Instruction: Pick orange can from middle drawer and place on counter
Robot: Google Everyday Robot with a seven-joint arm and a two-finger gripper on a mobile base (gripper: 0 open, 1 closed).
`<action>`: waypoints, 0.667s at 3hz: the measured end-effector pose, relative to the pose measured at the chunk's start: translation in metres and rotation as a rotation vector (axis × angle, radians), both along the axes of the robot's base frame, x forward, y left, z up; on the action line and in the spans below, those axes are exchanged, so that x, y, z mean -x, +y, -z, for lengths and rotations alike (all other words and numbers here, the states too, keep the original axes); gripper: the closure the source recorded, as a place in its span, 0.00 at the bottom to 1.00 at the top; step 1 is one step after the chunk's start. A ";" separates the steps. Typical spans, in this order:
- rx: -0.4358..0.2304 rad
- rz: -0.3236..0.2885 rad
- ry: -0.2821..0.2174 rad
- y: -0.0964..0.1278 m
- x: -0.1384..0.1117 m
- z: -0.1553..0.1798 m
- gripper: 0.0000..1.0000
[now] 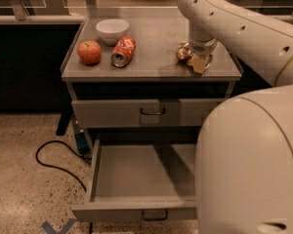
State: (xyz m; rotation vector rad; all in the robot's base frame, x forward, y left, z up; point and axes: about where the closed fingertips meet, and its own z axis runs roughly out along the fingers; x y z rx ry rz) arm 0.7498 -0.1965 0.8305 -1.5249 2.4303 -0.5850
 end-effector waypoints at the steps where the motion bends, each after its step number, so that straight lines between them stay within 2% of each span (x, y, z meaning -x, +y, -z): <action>1: 0.000 0.000 0.000 0.000 0.000 0.000 0.00; 2: 0.000 0.000 0.000 0.000 0.000 0.000 0.00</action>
Offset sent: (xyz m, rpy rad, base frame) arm 0.0000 0.0000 0.0000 0.0000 0.0000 0.0000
